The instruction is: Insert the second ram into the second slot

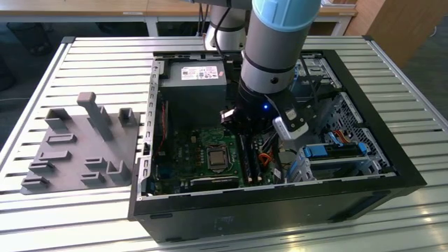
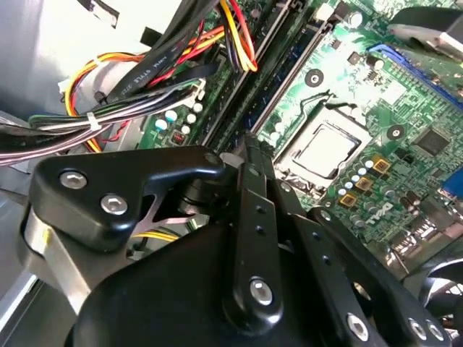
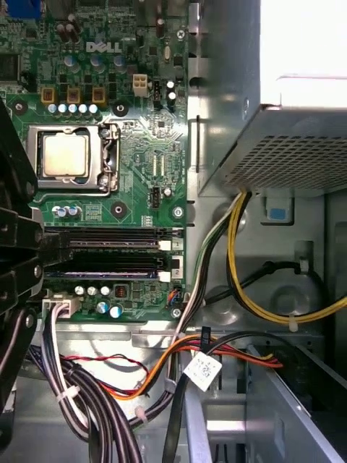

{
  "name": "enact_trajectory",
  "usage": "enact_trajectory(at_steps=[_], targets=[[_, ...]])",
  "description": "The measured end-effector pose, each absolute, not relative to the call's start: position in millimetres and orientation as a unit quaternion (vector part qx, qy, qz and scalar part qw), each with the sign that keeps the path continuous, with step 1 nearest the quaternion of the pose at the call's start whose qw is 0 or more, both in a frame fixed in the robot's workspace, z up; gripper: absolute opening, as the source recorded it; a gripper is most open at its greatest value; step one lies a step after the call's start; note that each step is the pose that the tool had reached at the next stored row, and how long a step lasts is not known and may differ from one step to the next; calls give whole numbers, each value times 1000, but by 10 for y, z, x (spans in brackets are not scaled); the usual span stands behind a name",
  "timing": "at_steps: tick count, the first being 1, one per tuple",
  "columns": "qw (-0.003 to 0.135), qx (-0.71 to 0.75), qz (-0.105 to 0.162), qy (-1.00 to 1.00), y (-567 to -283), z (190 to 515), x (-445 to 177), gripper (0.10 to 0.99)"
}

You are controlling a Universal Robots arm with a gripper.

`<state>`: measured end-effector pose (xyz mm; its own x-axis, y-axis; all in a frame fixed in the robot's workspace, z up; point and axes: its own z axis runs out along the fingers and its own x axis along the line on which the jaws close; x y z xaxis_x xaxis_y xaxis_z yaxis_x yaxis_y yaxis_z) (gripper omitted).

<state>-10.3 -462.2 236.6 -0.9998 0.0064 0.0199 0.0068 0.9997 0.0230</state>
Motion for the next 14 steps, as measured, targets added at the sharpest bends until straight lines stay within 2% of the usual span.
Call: enact_trajectory(at_steps=[14], targets=[[10,-3,-12,-1000,-4622,2399,-104,106]])
